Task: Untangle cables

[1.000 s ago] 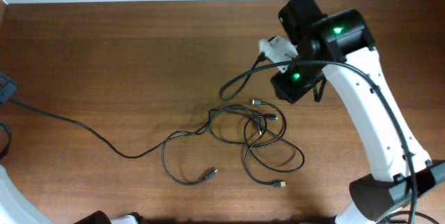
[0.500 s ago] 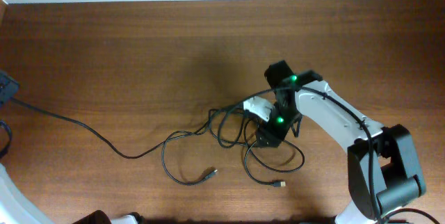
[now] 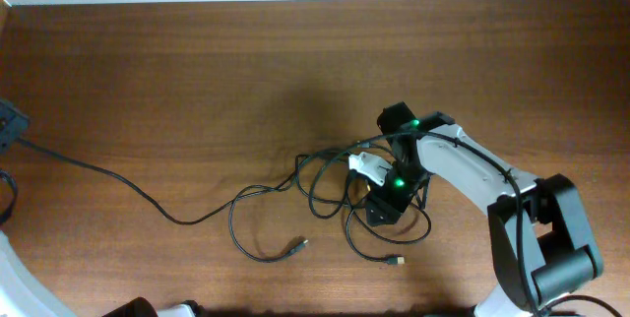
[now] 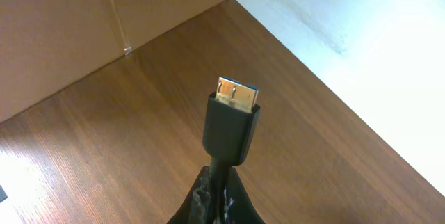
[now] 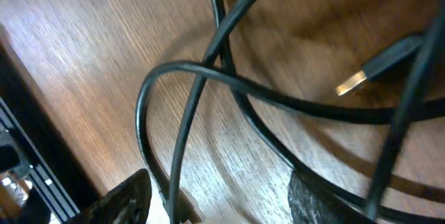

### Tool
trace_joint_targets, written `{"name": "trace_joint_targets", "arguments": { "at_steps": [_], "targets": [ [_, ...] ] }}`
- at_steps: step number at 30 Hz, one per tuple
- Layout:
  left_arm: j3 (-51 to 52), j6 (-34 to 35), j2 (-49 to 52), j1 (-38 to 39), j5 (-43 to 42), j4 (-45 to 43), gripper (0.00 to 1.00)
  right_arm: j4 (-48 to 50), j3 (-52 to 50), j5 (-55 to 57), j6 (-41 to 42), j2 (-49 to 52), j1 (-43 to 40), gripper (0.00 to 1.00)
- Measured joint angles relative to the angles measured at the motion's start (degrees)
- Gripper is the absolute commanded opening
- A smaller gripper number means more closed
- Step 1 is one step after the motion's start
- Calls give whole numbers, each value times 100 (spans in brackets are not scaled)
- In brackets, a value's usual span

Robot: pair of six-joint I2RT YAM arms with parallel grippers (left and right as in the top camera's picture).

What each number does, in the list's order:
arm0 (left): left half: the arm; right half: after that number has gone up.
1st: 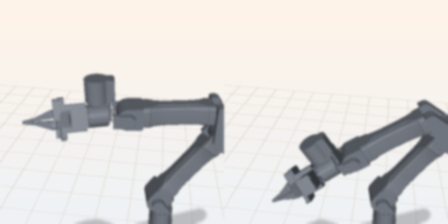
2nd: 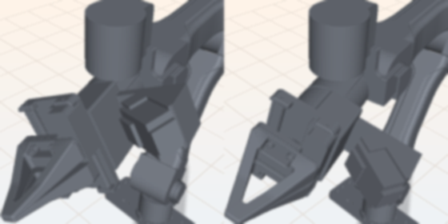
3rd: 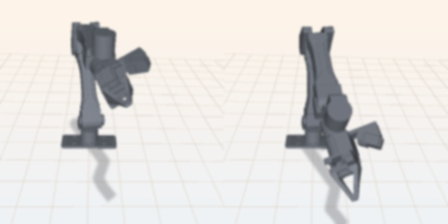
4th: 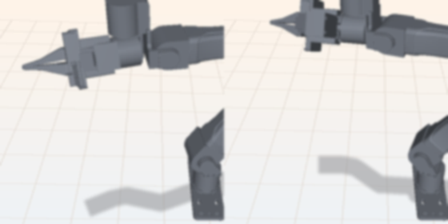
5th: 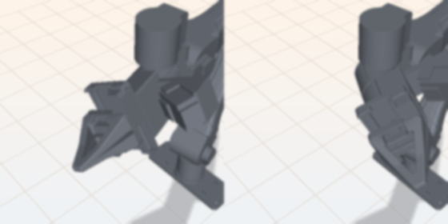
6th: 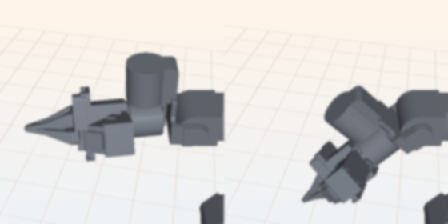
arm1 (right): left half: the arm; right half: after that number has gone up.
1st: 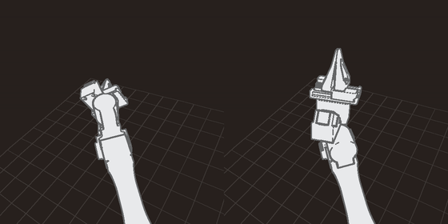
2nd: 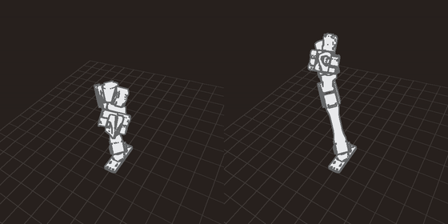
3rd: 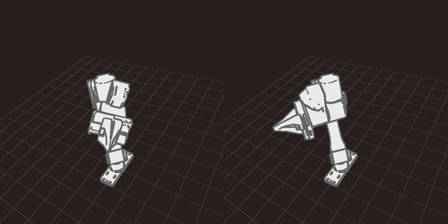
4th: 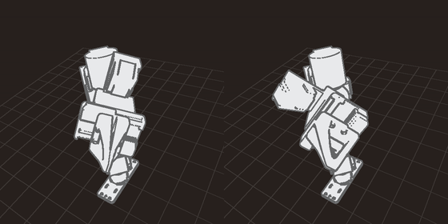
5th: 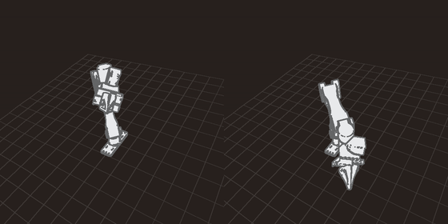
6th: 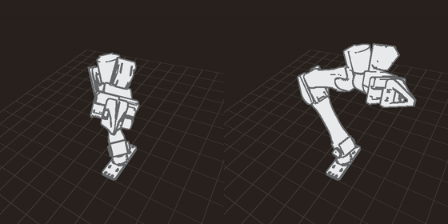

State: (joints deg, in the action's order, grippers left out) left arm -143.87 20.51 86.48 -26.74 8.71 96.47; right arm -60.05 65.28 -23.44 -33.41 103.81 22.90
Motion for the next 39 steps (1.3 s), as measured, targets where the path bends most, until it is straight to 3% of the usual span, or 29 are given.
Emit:
{"name": "trace_joint_targets", "arguments": {
  "at_steps": [12,24,25,26,32,34,37,39],
  "targets": [
    [0,0,0,0,-22,0,0,929,289,1764,1099,-2,0,63],
    [0,0,0,0,-52,17,0,1102,31,1493,1246,-4,0,58],
    [-2,0,0,0,-66,17,0,1132,-83,1467,1244,-2,0,45],
    [0,0,0,0,-68,17,0,1204,-177,1451,1248,-4,0,4],
    [0,0,0,0,-85,22,0,1453,-424,1410,1464,-2,0,4],
    [0,0,0,0,-92,24,0,1036,-258,1412,1679,-17,0,4],
    [0,0,0,2,-197,28,0,-350,1178,1414,1967,-374,2,4],
    [-2,-2,20,0,-249,22,0,-1003,2824,1377,2328,-868,2,4]
  ]
}}
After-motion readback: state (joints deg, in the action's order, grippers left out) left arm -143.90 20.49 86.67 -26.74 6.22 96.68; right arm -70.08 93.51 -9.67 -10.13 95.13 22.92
